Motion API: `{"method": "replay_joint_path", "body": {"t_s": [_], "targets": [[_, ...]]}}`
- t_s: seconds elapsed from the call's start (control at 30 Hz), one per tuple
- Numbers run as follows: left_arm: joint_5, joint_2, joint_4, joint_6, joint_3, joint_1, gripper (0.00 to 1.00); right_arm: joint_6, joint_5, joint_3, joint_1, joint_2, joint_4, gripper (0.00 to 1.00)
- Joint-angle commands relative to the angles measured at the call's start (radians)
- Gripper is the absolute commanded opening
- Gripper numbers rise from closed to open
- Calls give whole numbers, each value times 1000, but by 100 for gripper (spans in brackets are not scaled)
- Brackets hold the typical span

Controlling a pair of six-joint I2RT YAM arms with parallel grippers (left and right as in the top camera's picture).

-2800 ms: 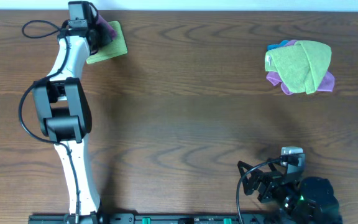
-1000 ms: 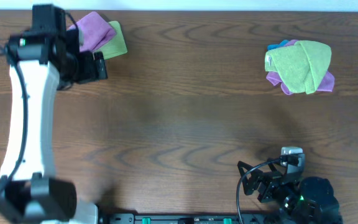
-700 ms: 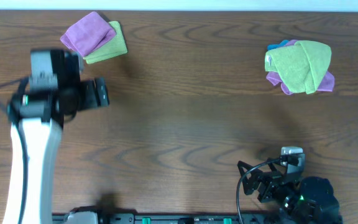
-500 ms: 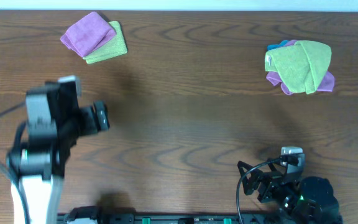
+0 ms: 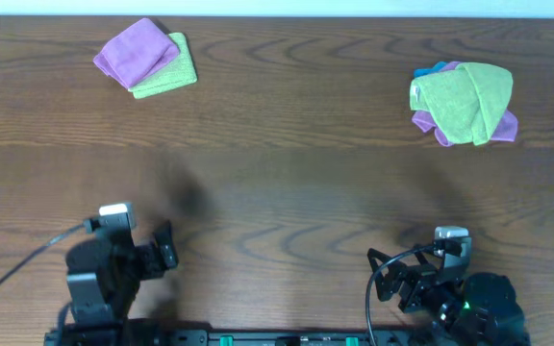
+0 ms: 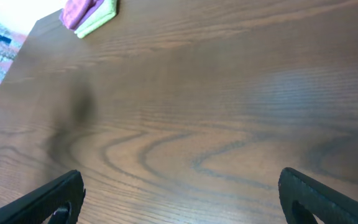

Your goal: Fold the cloth

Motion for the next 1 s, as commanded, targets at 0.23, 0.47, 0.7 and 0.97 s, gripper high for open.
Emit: {"method": "replay_joint_path", "body": {"t_s": [0.23,0.47,0.7,0.97], "targets": [[-38,-224,7,-7,-180,-9,95,14,2,2,-6,-5,0,99],[-45,-251,6,103,-221,-79,95,14,2,2,-6,-5,0,99],[-45,-296,-2,158,-269,-102,95,14,2,2,-6,-5,0,99],[-61,-297,-8,217,-281,-102,95,14,2,2,-6,-5,0,99]]}}
